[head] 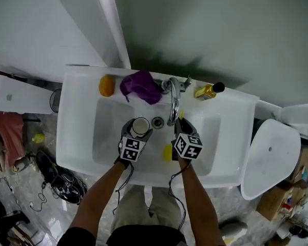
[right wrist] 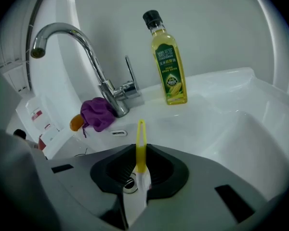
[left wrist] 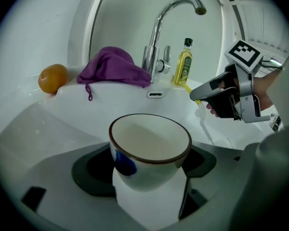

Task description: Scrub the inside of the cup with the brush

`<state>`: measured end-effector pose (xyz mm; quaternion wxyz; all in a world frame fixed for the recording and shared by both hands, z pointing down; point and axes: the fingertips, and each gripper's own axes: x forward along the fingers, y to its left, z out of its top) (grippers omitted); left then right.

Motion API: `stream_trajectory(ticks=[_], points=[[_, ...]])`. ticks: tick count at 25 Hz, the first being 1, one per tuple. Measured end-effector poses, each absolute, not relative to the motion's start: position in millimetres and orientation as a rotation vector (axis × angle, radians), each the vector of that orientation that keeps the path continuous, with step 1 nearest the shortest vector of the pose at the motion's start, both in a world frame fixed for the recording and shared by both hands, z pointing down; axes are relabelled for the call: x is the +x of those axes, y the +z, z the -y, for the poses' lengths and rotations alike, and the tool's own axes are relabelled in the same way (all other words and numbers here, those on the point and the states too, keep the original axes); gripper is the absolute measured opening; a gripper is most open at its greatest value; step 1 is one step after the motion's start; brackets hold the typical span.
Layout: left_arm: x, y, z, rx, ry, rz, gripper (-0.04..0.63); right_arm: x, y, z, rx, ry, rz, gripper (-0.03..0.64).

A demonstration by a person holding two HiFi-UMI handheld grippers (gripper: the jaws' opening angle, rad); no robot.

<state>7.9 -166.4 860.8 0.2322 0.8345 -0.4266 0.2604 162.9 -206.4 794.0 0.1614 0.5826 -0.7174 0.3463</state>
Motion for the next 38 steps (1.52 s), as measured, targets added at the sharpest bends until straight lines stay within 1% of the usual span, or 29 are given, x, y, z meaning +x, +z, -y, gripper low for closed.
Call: stream_trajectory(ticks=[5, 13, 21, 22, 23, 24, 25, 27, 32, 33, 35, 38], points=[[3.5, 892.0, 161.2, 2.245, 0.728, 1.186, 0.411, 165.0, 815.9, 214.5, 1.655, 1.017, 1.977, 0.091], [-1.3, 891.8, 162.8, 2.29, 0.693, 1.175, 0.413, 153.1, 830.5, 218.4, 1.604, 1.017, 1.953, 0.093], [-0.8, 906.2, 144.7, 2.22, 0.781, 1.13, 0.414, 143.2, 836.7, 212.7, 1.548, 1.015, 1.928, 0.104], [-0.2, 907.1, 143.4, 2.216, 0.808, 1.121, 0.414, 140.7, 838.9, 209.2, 1.526, 1.026, 1.925, 0.121], [0.9, 907.7, 140.9, 2.211, 0.836, 1.104, 0.414, 137.7, 840.4, 204.2, 1.5, 1.047, 1.929, 0.157], [2.3, 908.2, 137.3, 2.203, 0.861, 1.081, 0.414, 134.9, 840.6, 198.2, 1.477, 1.076, 1.939, 0.218], [2.9, 908.7, 133.6, 2.194, 0.883, 1.057, 0.414, 133.1, 839.4, 192.4, 1.463, 1.103, 1.949, 0.263], [0.6, 909.0, 128.7, 2.175, 0.92, 1.014, 0.414, 133.4, 835.9, 183.7, 1.469, 1.127, 1.95, 0.278], [-6.9, 899.8, 113.2, 2.118, 0.964, 0.913, 0.414, 148.9, 820.3, 164.2, 1.544, 1.11, 1.901, 0.275], [-7.5, 896.1, 108.7, 2.109, 0.963, 0.897, 0.414, 153.0, 814.0, 157.9, 1.564, 1.113, 1.896, 0.265], [-11.6, 892.8, 101.2, 2.091, 0.968, 0.885, 0.414, 157.9, 800.7, 146.2, 1.603, 1.124, 1.896, 0.194], [-23.2, 879.8, 94.2, 2.08, 0.966, 0.905, 0.414, 154.5, 781.7, 131.5, 1.615, 1.114, 1.916, 0.134]])
